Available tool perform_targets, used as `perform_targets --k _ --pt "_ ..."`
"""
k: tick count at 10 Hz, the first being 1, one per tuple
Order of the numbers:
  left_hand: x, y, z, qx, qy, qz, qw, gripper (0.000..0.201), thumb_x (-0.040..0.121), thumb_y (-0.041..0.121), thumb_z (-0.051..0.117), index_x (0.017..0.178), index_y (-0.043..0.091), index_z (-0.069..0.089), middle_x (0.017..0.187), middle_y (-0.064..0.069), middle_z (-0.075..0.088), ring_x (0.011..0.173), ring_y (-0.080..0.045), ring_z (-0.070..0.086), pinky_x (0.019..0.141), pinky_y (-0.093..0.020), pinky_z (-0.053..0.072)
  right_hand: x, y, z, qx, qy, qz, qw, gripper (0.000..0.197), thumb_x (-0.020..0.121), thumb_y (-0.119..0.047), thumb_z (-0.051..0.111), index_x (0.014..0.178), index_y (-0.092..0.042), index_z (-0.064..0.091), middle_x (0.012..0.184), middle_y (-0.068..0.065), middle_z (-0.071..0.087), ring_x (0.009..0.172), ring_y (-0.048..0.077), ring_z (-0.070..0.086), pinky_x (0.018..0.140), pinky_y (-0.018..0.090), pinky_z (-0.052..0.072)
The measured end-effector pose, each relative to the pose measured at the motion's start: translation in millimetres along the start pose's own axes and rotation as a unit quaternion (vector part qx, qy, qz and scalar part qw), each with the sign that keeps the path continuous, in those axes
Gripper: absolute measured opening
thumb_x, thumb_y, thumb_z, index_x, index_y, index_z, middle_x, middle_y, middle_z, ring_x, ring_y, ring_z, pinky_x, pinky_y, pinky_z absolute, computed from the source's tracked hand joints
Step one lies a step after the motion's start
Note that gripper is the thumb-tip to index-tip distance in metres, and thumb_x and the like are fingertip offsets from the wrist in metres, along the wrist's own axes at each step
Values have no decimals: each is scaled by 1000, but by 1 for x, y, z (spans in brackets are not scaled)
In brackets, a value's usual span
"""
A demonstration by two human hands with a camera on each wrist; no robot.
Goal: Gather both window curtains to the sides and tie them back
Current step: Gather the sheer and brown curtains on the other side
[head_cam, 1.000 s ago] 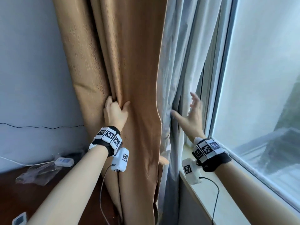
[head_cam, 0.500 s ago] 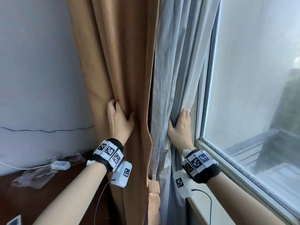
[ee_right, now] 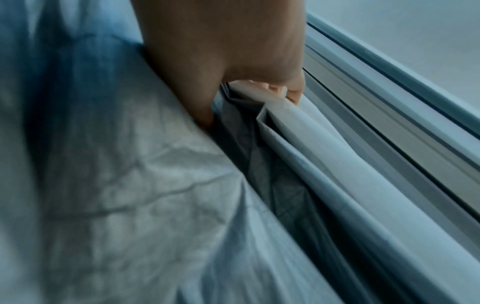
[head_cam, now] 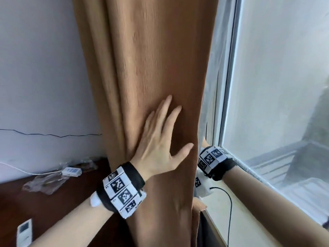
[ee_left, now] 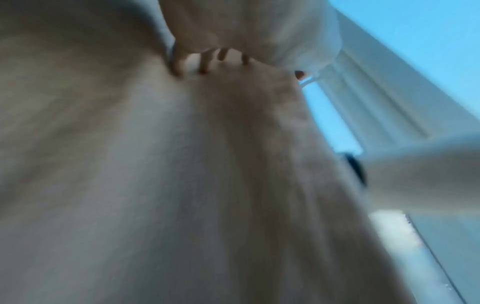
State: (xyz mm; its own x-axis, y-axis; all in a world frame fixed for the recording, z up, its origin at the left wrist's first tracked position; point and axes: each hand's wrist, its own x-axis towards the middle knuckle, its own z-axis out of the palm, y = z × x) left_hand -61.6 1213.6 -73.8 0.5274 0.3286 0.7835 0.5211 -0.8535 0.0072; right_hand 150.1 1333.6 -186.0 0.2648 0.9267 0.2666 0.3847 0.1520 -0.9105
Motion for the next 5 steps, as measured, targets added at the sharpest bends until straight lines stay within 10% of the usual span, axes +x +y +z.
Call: perform_targets --k 1,2,3,5 --pt "12 38 0 -23 -40 -100 994 119 72 77 54 151 9 -1 160 -11 -15 149 -23 -3 116 -58 14 -88 -94 -23 -162 -51 54 984 52 102 -15 45 149 -1 27 154 15 32 144 22 27 110 20 13" --pt "26 43 8 -10 -31 -142 989 119 74 63 63 151 10 -11 158 -13 -21 148 -24 -9 117 -58 10 -75 -92 -28 -132 -12 6 991 31 100 1 40 131 3 45 102 3 56 93 -1 58 87 16 39" --pt "31 30 17 -71 16 -149 986 96 82 20 61 152 6 -4 160 -16 -9 148 -25 -2 118 -54 12 -53 -88 -32 -88 88 -57 991 30 95 -14 55 121 -9 41 86 -3 56 74 5 56 73 34 47" --pt "13 -14 21 -144 112 -136 974 81 88 0 60 152 11 12 156 -12 26 140 -18 32 114 -15 21 -63 -79 -53 -40 133 -78 987 62 81 -12 68 132 -19 33 104 -3 54 94 16 56 78 27 51"
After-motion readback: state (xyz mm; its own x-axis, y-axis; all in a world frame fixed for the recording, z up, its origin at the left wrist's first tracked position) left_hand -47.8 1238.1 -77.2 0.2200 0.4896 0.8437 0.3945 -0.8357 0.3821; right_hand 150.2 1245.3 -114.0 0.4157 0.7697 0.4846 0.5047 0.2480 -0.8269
